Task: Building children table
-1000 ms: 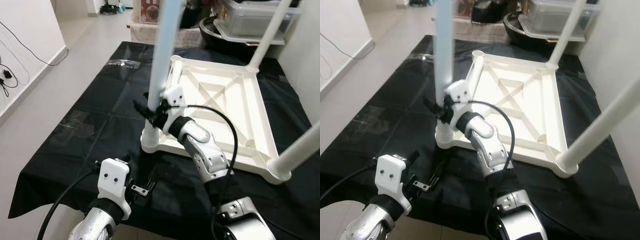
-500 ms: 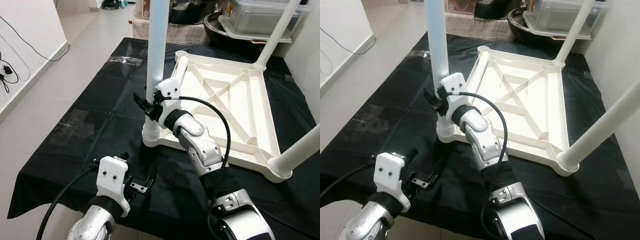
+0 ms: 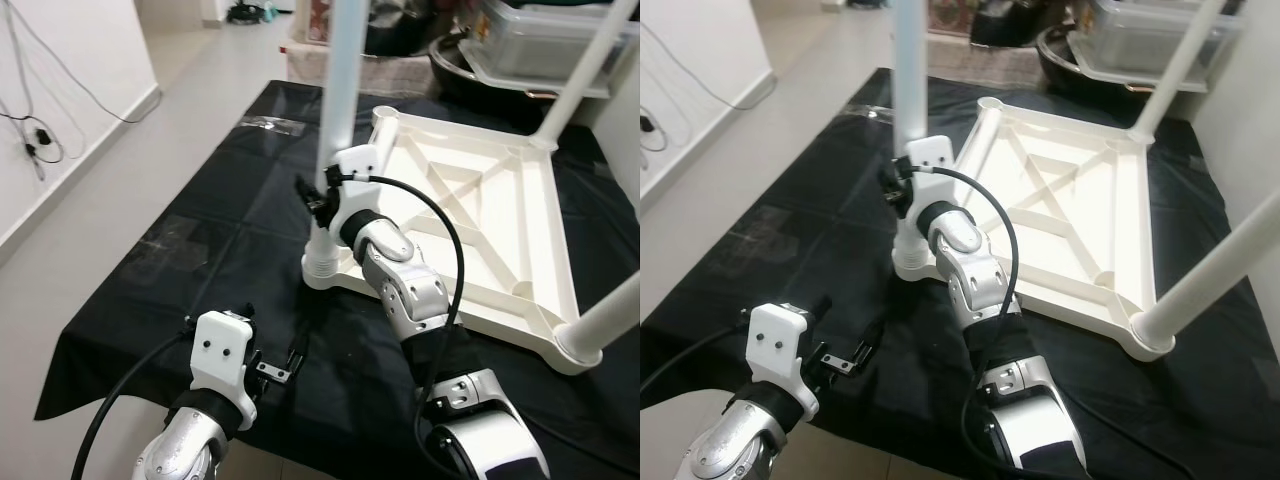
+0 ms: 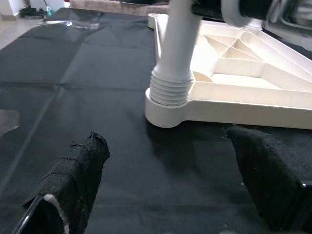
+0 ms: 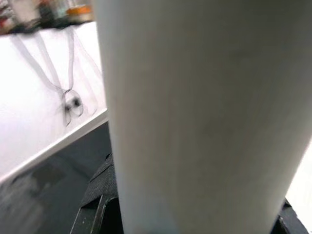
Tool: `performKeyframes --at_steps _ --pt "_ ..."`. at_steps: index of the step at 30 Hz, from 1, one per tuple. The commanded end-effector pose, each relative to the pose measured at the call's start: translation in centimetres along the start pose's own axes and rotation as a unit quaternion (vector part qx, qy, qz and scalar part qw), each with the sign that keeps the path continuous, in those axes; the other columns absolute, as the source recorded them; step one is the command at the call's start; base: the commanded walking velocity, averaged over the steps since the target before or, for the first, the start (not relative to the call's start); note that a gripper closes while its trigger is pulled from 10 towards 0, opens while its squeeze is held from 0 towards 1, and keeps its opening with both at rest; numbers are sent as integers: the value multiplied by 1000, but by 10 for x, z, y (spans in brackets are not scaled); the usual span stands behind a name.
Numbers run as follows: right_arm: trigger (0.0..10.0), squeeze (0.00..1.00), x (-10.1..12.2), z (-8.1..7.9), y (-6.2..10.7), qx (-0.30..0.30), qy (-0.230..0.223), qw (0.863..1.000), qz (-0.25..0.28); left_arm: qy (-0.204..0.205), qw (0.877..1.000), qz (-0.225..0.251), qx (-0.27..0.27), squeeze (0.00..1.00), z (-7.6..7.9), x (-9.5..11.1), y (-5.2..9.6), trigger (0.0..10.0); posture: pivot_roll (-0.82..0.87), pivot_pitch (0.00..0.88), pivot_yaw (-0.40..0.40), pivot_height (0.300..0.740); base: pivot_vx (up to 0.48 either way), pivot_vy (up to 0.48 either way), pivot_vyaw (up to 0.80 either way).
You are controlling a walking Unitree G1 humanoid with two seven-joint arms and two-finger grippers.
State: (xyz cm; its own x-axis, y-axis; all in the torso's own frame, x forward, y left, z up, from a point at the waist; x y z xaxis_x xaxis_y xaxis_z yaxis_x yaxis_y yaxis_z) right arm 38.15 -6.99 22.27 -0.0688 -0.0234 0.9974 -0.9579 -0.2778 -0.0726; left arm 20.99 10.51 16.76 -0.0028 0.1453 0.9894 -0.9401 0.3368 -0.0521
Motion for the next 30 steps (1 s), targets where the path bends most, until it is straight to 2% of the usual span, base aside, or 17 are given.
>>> performKeyframes --at_steps 1,5,8,13,15,17,18,19,21,22,23,25,26,27,28,29,30 --pt "10000 0 -83 14 22 -52 -31 984 -169 -6 1000 -7 1 0 -2 -4 0 10000 130 169 -82 740 0 0 0" --pt "10000 0 -81 17 25 -88 -43 984 -151 -8 1000 -6 1 0 -4 -4 -1 10000 130 168 -82 740 0 0 0" --pt "10000 0 -79 17 25 -93 -40 984 -144 -9 1000 -6 1 0 -4 -4 -1 10000 129 162 -81 740 0 0 0" --pt "10000 0 -74 18 29 -129 -6 984 -123 -11 1000 -4 1 0 -5 -4 -2 10000 124 151 -79 740 0 0 0" --pt "10000 0 -73 17 29 -147 6 982 -121 -11 1000 -4 1 0 -6 -4 -3 10000 124 147 -81 740 0 0 0" --pt "10000 0 -71 19 31 -198 30 973 -118 -13 1000 -3 0 0 -7 -4 -4 10000 127 140 -82 740 0 0 0" --pt "10000 0 -71 19 31 -198 30 973 -118 -13 1000 -3 0 0 -7 -4 -4 10000 127 140 -82 740 0 0 0" --pt "10000 0 -69 22 34 -234 38 965 -112 -14 1000 -3 0 0 -7 -4 -4 10000 128 137 -84 740 0 0 0" --pt "10000 0 -69 22 34 -234 38 965 -112 -14 1000 -3 0 0 -7 -4 -4 10000 128 137 -84 740 0 0 0" --pt "10000 0 -66 26 37 -269 46 956 -105 -14 1000 -2 0 0 -8 -4 -4 10000 128 137 -84 740 0 0 0" --pt "10000 0 -66 26 37 -269 46 956 -105 -14 1000 -2 0 0 -8 -4 -4 10000 128 137 -84 740 0 0 0" --pt "10000 0 -63 31 44 -335 33 936 -107 -16 1000 -1 0 0 -9 -4 -5 10000 126 130 -83 740 0 0 0" --pt "10000 0 -63 31 44 -335 33 936 -107 -16 1000 -1 0 0 -9 -4 -5 10000 126 130 -83 740 0 0 0" --pt "10000 0 -63 34 49 -376 6 920 -113 -16 1000 0 -1 0 -9 -4 -6 10000 126 130 -83 740 0 0 0" --pt "10000 0 -63 36 52 -397 2 910 -120 -16 1000 0 -2 0 -9 -4 -6 10000 127 132 -83 740 0 0 0" --pt "10000 0 -63 36 52 -397 2 910 -120 -16 1000 0 -2 0 -9 -4 -6 10000 127 132 -83 740 0 0 0" --pt "10000 0 -64 38 55 -423 -5 897 -131 -16 1000 0 -2 0 -9 -4 -7 10000 127 132 -83 740 0 0 0"
Point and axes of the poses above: a point about 5 cm out from each wrist's last joint towards the gripper, its own y axis pointing back from the gripper into the wrist, its own x axis along the axis of the wrist's last joint, z = x × y, the point moved 1 cm from there along -y, pointing out of the wrist towards the gripper, and after that the axes turned 4 degrees about y, right-handed, at the moved point
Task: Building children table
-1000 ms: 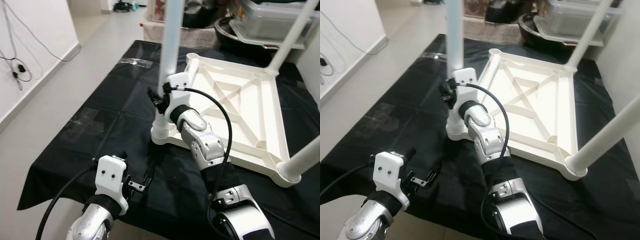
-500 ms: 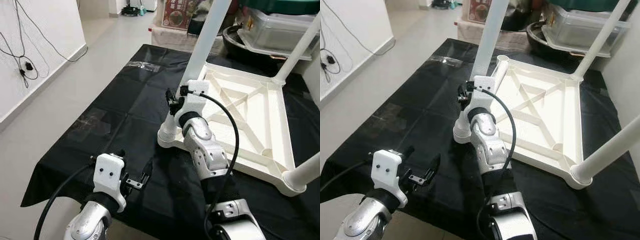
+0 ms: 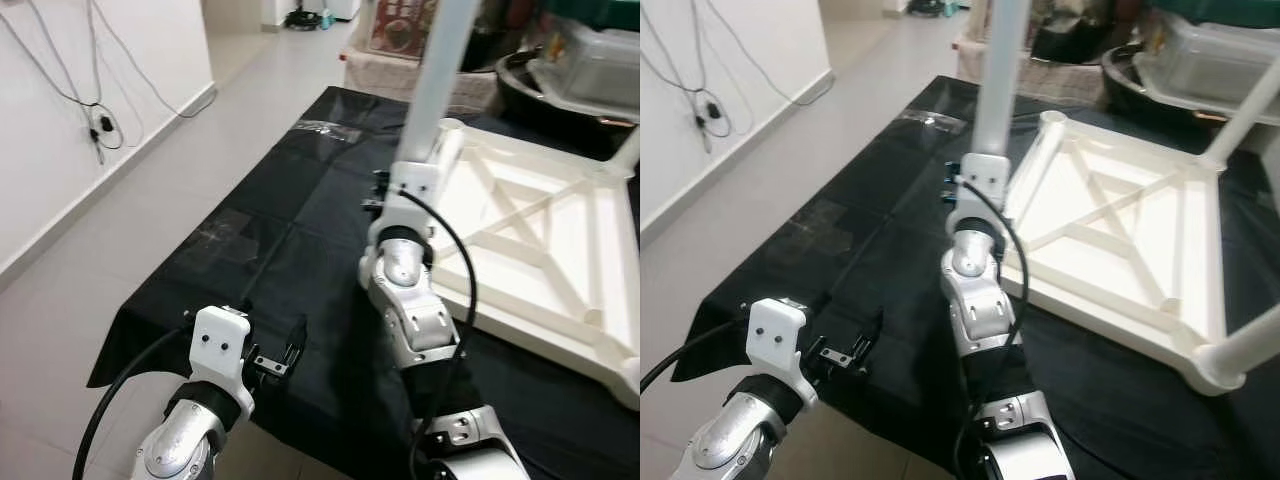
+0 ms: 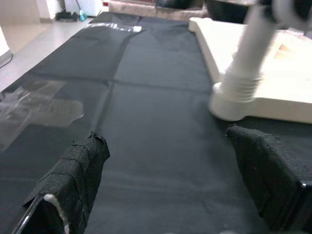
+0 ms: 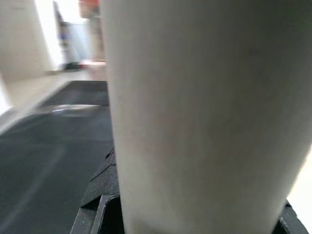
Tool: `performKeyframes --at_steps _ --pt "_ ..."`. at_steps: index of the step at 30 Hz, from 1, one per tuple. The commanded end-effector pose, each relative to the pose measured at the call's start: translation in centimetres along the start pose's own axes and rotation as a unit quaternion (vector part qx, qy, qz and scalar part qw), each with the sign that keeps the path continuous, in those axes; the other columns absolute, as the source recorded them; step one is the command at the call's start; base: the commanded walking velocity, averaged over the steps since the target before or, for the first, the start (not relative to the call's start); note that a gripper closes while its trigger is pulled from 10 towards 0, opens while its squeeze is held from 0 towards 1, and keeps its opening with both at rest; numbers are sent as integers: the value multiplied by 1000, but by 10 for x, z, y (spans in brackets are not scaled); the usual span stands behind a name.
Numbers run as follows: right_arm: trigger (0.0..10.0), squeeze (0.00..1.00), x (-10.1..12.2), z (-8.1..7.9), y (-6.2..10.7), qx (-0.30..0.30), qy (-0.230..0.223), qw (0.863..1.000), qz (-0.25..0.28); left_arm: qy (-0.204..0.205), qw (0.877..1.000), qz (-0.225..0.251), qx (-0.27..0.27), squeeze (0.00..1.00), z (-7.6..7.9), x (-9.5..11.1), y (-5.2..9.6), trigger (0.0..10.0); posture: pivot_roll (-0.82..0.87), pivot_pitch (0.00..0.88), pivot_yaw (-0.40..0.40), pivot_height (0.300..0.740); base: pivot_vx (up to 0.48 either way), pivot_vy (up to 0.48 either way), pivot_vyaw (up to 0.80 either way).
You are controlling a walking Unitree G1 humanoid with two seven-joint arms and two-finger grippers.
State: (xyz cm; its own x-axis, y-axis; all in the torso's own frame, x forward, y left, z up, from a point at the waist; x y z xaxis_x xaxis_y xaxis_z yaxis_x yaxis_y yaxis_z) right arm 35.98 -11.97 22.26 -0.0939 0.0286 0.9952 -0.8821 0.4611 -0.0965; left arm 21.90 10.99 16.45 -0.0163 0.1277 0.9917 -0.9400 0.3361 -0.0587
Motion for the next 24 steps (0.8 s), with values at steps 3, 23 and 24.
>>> performKeyframes --at_steps 3,23,24 --pt "10000 0 -71 10 24 -72 6 981 -180 -6 1000 -3 -1 0 -1 -2 0 10000 130 135 -82 740 0 0 0" --pt "10000 0 -68 21 17 -141 14 973 -182 -4 1000 -4 -8 0 1 -4 -3 10000 130 135 -76 740 0 0 0" --pt "10000 0 -69 21 18 -144 11 972 -186 -2 1000 -4 -11 0 2 -4 -3 10000 135 133 -75 740 0 0 0"
Point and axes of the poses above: a point about 5 cm out from each wrist's last joint towards the gripper, its own y axis pointing back from the gripper into the wrist, its own x axis along the axis of the wrist's last joint, z = x × y, the point moved 1 cm from there along -y, pointing out of the wrist towards the gripper, and after that the axes turned 4 degrees about y, right-handed, at the moved point
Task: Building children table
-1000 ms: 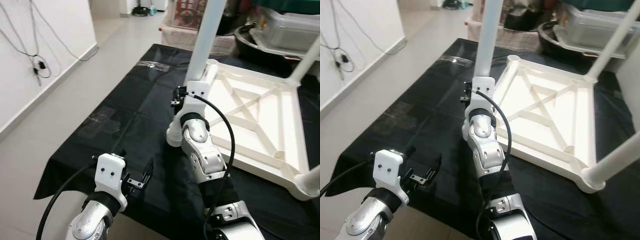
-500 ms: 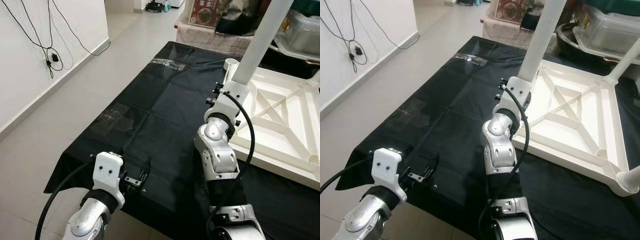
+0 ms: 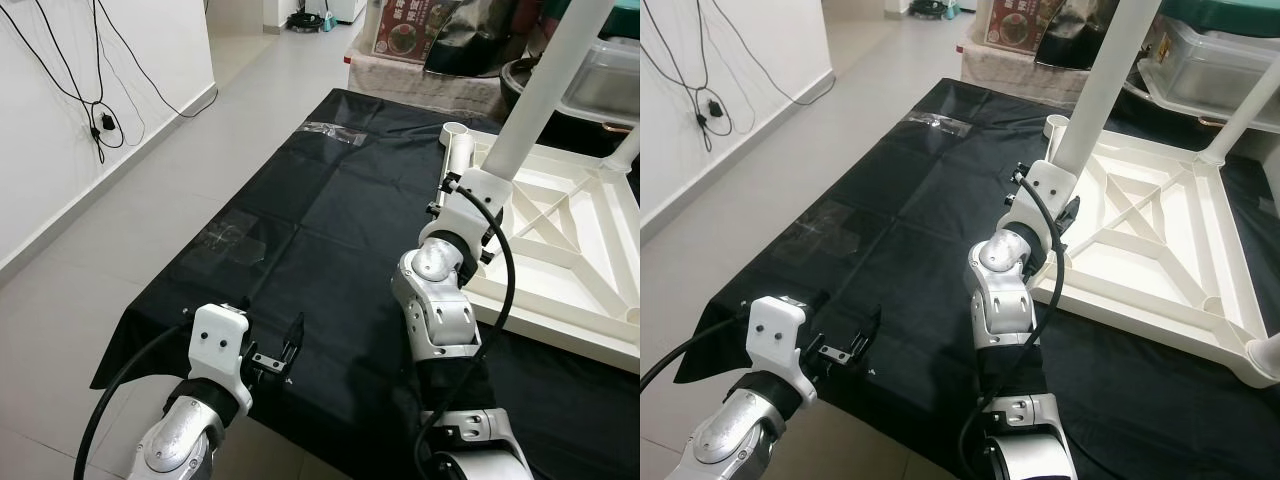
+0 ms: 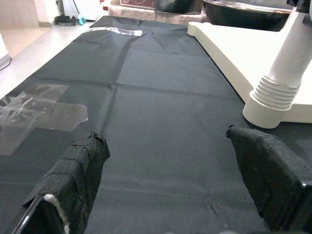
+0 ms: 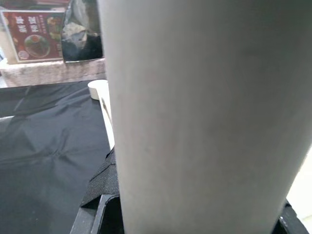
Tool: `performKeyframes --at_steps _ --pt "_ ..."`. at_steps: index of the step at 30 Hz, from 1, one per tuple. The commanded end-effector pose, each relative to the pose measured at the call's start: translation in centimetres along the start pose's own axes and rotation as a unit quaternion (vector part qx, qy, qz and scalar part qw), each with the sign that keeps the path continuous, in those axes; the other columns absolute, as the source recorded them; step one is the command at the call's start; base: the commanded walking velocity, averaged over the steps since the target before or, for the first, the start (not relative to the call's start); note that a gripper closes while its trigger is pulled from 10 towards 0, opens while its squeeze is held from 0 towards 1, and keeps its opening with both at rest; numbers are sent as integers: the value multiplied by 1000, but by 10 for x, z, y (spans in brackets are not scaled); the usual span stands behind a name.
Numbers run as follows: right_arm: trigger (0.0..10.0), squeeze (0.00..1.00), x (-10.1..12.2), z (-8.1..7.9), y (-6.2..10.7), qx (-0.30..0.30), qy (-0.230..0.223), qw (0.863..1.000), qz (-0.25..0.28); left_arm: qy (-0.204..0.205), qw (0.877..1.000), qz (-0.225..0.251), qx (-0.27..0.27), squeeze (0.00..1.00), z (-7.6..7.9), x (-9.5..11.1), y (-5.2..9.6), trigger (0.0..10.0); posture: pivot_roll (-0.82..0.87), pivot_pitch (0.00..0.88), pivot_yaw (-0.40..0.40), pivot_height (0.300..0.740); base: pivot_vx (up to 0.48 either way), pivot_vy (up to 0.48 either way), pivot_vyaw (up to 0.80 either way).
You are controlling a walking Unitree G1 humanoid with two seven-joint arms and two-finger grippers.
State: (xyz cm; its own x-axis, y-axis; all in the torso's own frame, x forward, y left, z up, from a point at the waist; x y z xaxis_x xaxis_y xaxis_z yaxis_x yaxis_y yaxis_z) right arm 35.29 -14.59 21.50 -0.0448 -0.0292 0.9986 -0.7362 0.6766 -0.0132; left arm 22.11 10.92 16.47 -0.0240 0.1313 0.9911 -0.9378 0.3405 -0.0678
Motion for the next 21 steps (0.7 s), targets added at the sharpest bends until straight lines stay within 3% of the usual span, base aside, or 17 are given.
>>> performKeyframes --at_steps 1,7,9,21 --pt "10000 0 -63 1 19 -19 37 988 -148 2 1000 -10 -13 0 4 -4 -1 10000 135 133 -75 740 0 0 0" --pt "10000 0 -62 3 20 -37 35 988 -146 37 990 -46 -127 0 33 -14 11 10000 137 132 -71 740 0 0 0" --pt "10000 0 -63 4 19 -40 35 988 -147 24 987 -54 -148 0 39 -18 15 10000 136 133 -69 740 0 0 0" --pt "10000 0 -63 1 20 -30 27 988 -148 9 988 -58 -144 0 38 -22 14 10000 138 133 -72 740 0 0 0"
Point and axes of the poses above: a point about 5 cm out from each wrist's last joint towards the gripper, its own y axis pointing back from the gripper into the wrist, its own x axis along the axis of the wrist's last joint, z = x × y, the point moved 1 cm from there along -y, pointing out of the wrist towards the gripper, and after that the axes turned 4 degrees about y, right-handed, at the moved point
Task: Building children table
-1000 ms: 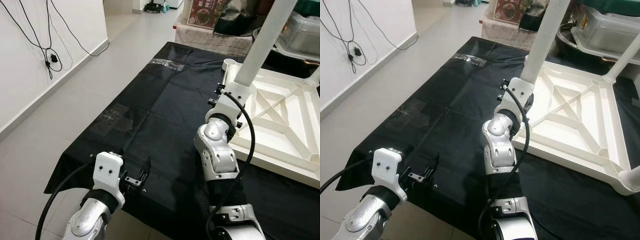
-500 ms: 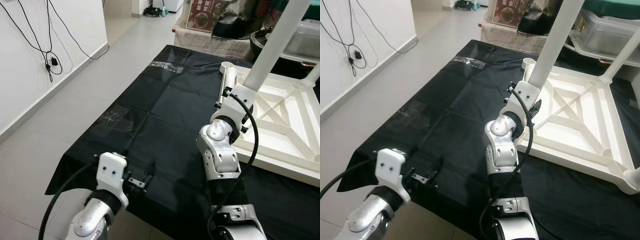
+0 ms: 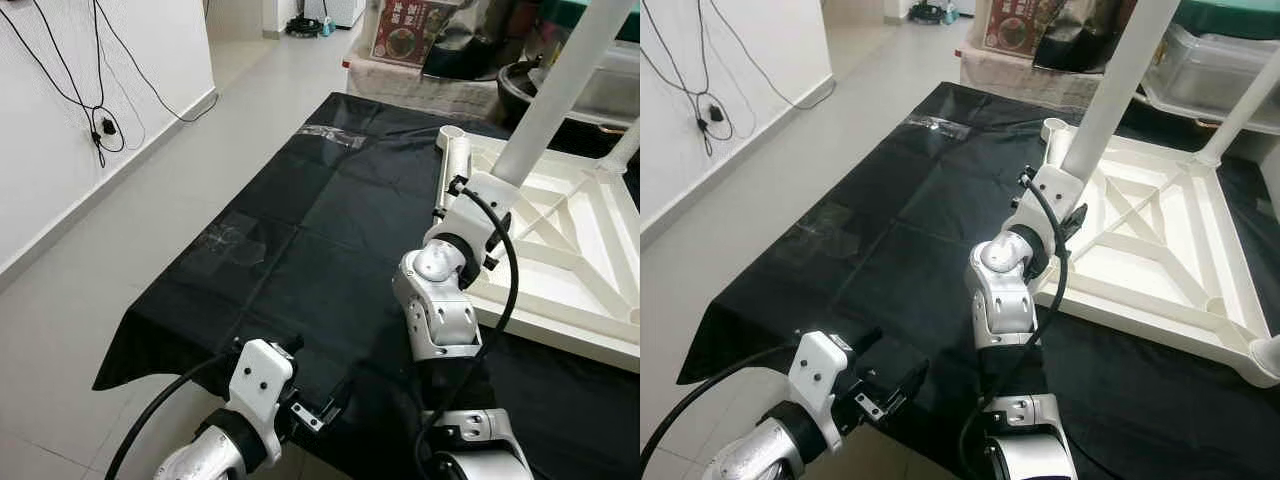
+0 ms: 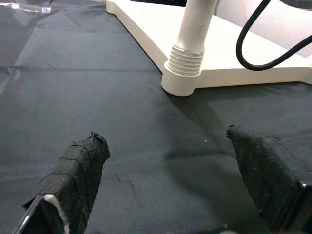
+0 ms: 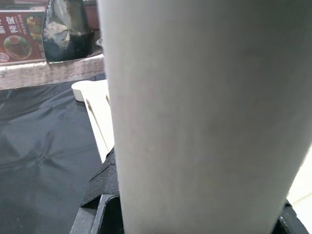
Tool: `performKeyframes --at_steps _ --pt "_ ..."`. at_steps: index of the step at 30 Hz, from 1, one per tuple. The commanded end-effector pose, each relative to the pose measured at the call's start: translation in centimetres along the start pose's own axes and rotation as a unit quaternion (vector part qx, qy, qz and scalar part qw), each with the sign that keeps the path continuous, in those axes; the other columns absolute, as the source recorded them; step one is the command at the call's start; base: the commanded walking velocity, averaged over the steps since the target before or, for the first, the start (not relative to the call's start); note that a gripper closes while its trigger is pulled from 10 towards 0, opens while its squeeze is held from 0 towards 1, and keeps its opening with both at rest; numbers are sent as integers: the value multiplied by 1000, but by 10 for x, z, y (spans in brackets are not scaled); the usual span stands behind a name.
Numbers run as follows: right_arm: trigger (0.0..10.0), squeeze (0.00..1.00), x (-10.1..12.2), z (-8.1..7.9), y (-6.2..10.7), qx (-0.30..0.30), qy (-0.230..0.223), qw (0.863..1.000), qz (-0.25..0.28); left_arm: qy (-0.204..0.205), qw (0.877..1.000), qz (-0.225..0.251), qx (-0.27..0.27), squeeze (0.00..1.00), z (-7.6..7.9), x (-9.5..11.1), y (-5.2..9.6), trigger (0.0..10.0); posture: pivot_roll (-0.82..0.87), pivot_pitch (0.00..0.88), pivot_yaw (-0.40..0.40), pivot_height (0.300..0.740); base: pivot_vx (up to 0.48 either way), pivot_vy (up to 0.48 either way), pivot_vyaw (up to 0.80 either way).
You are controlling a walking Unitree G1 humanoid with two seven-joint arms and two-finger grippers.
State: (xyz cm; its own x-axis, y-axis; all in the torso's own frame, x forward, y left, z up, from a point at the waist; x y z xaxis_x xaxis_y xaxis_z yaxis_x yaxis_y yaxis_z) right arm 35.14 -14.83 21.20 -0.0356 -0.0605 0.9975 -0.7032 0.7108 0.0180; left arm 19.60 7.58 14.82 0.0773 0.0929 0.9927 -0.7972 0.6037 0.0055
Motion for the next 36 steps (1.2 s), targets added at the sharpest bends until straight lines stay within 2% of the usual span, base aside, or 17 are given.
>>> performKeyframes --at_steps 1,5,9,12,13,17,21,27,32,33,35,36 --pt "10000 0 -61 0 19 -7 38 990 -133 3 1000 -4 0 0 0 -2 1 10000 138 133 -72 740 0 0 0" --pt "10000 0 -58 -3 19 0 30 991 -128 3 1000 -4 -1 0 0 -3 1 10000 138 133 -72 740 0 0 0" --pt "10000 0 -46 -5 18 5 25 995 -100 3 1000 -5 0 0 0 -3 2 10000 137 132 -71 740 0 0 0" --pt "10000 0 -18 -10 14 10 3 999 -54 2 1000 -5 1 0 -1 -4 2 10000 137 130 -71 740 0 0 0" --pt "10000 0 -18 -10 14 10 3 999 -54 2 1000 -5 1 0 -1 -4 2 10000 137 130 -71 740 0 0 0" --pt "10000 0 18 -15 6 15 -37 999 -14 1 1000 -4 2 0 -1 -4 1 10000 135 129 -72 740 0 0 0" --pt "10000 0 34 -17 5 19 -58 998 1 0 1000 -4 3 0 -1 -5 1 10000 135 128 -71 740 0 0 0" --pt "10000 0 44 -18 6 24 -72 997 13 0 1000 -5 2 0 -1 -5 2 10000 134 127 -70 740 0 0 0" --pt "10000 0 43 -18 7 27 -72 997 12 -1 1000 -5 2 0 -1 -5 2 10000 134 127 -70 740 0 0 0" --pt "10000 0 40 -19 7 36 -70 997 9 -1 1000 -5 2 0 -1 -5 2 10000 133 123 -71 740 0 0 0" --pt "10000 0 37 -29 12 117 -102 988 11 1 1000 2 17 0 -4 -3 1 10000 132 117 -72 740 0 0 0" --pt "10000 0 37 -29 12 117 -102 988 11 1 1000 2 17 0 -4 -3 1 10000 132 117 -72 740 0 0 0"
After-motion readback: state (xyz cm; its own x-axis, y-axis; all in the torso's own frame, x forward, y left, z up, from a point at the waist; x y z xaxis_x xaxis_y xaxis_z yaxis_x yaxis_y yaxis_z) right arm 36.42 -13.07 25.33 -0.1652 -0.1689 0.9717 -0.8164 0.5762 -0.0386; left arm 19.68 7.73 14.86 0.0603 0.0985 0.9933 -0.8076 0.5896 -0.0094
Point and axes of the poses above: a point about 5 cm out from each wrist's last joint towards the gripper, its own y axis pointing back from the gripper into the wrist, its own x axis along the axis of the wrist's last joint, z = x × y, the point moved 1 cm from there along -y, pointing out of the wrist towards the gripper, and after that the axes turned 4 degrees about y, right-handed, at the moved point
